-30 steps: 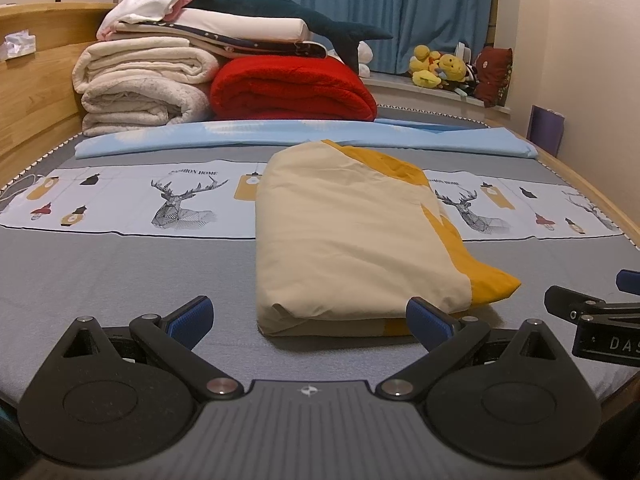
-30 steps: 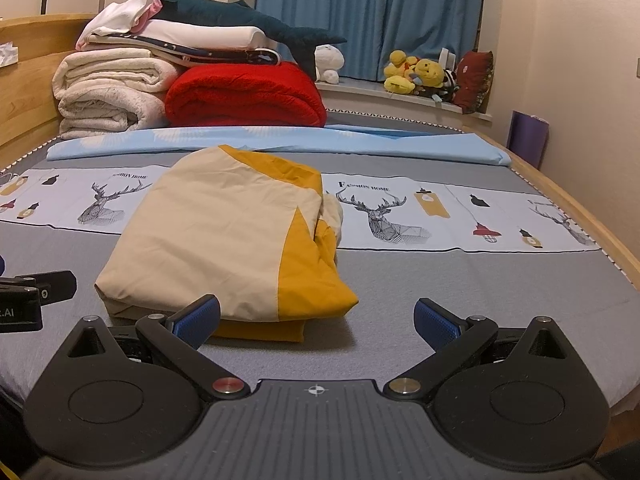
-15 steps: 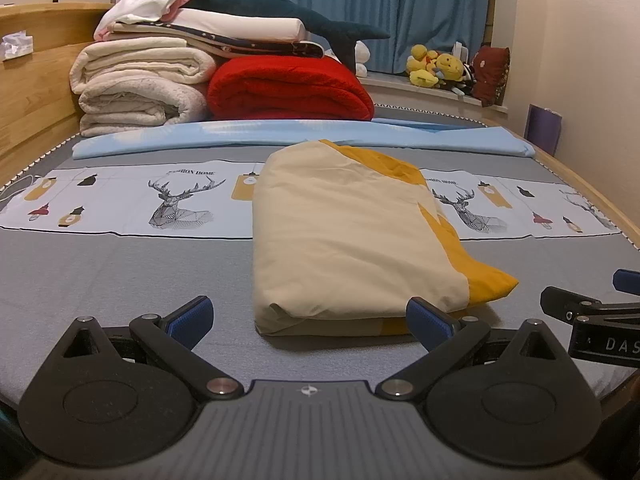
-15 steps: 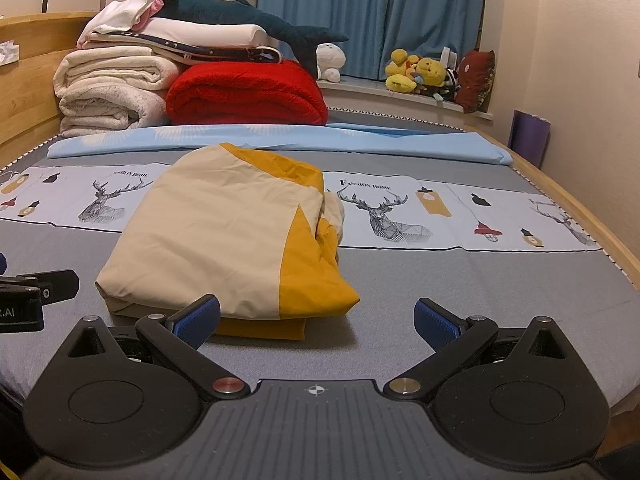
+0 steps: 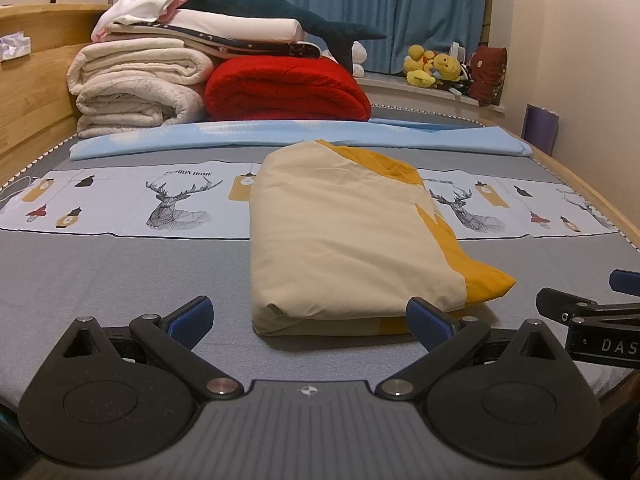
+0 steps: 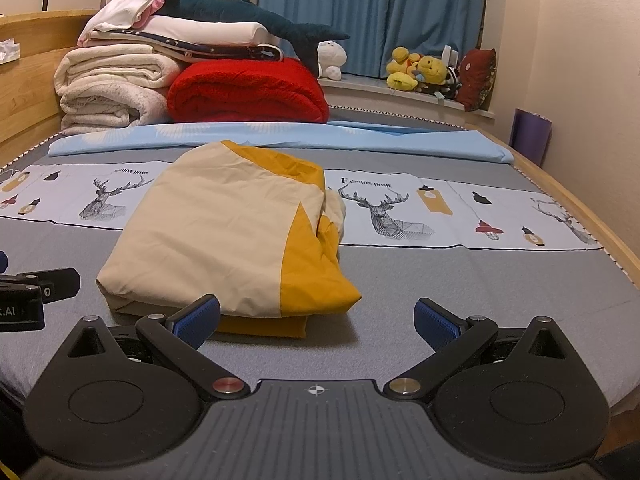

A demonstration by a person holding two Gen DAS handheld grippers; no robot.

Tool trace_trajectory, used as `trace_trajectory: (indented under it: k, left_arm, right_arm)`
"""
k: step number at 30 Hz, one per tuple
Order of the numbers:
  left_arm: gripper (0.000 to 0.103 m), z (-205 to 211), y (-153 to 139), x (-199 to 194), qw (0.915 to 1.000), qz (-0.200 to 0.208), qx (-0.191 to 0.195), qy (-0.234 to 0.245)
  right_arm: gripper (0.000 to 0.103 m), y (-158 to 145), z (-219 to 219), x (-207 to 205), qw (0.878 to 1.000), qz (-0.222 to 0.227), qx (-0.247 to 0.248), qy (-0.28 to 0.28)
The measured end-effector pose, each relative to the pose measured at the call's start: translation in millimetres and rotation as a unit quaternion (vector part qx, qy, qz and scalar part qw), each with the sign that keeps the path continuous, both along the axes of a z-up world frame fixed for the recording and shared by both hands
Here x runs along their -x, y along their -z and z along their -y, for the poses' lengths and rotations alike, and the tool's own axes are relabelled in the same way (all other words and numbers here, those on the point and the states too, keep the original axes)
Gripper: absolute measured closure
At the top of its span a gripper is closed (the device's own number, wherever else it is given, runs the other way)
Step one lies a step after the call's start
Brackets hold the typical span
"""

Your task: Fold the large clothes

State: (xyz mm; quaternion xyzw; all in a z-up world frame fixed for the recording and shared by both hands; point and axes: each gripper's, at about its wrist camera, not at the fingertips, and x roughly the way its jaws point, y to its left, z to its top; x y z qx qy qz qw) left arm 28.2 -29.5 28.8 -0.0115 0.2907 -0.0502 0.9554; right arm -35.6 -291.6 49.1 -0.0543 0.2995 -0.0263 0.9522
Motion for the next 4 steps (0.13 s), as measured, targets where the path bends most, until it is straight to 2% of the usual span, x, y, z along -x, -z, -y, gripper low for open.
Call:
trace_trajectory:
  k: [4]
  left_arm:
    - [0.001,0.1,0.3,0.2,1.0,-0.001,0.0,-0.001]
  right_arm:
    - [0.001,0.0,0.8,0.4,1.0,0.0,0.0,-0.001]
